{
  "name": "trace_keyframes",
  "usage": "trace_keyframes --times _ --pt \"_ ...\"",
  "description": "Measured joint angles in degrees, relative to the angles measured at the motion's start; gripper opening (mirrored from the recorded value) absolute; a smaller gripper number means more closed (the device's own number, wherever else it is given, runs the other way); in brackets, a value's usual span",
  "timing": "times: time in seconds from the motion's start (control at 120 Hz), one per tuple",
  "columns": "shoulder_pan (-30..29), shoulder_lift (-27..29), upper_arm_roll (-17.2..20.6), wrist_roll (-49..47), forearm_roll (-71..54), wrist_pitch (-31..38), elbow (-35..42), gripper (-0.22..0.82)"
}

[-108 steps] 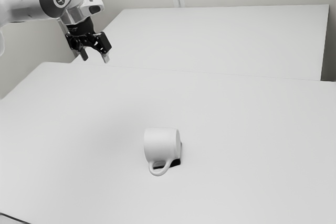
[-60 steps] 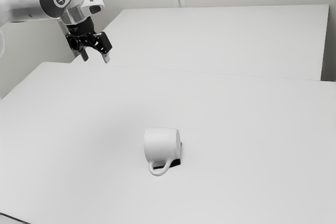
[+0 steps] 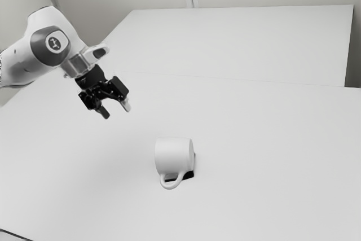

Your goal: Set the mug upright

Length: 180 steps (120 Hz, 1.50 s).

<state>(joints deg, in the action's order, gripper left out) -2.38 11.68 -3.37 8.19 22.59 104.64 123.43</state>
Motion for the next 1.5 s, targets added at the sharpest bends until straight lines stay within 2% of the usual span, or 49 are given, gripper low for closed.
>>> trace_keyframes --times 0.175,0.333,0.467,0.658,1.067,1.117,1.225,1.3,1.417,1.5 --pt "-0.5 0.9 0.2 3.0 16.8 9.8 10.0 0.6" --pt "-1.4 -4.1 0.1 10.3 32.3 14.2 13.5 0.6" --pt "-1.6 -8.0 0.1 17.7 41.1 15.2 15.1 0.6" --pt "-2.1 -9.5 0.1 28.1 48.5 12.1 18.2 0.6" --pt "-5.0 -16.1 0.2 48.4 60.1 -2.4 17.8 0.6" --pt "-4.8 -16.5 0.2 50.2 60.7 -3.2 17.7 0.53" --pt "-4.4 -17.2 0.2 53.8 61.8 -4.5 17.7 0.25" --pt "-4.1 -17.4 0.2 55.9 62.4 -5.0 17.6 0.09" --pt "-4.4 -17.4 0.2 58.6 62.8 -5.5 17.5 -0.04" --pt "-4.5 -17.1 0.3 60.3 63.0 -5.8 17.1 -0.1"
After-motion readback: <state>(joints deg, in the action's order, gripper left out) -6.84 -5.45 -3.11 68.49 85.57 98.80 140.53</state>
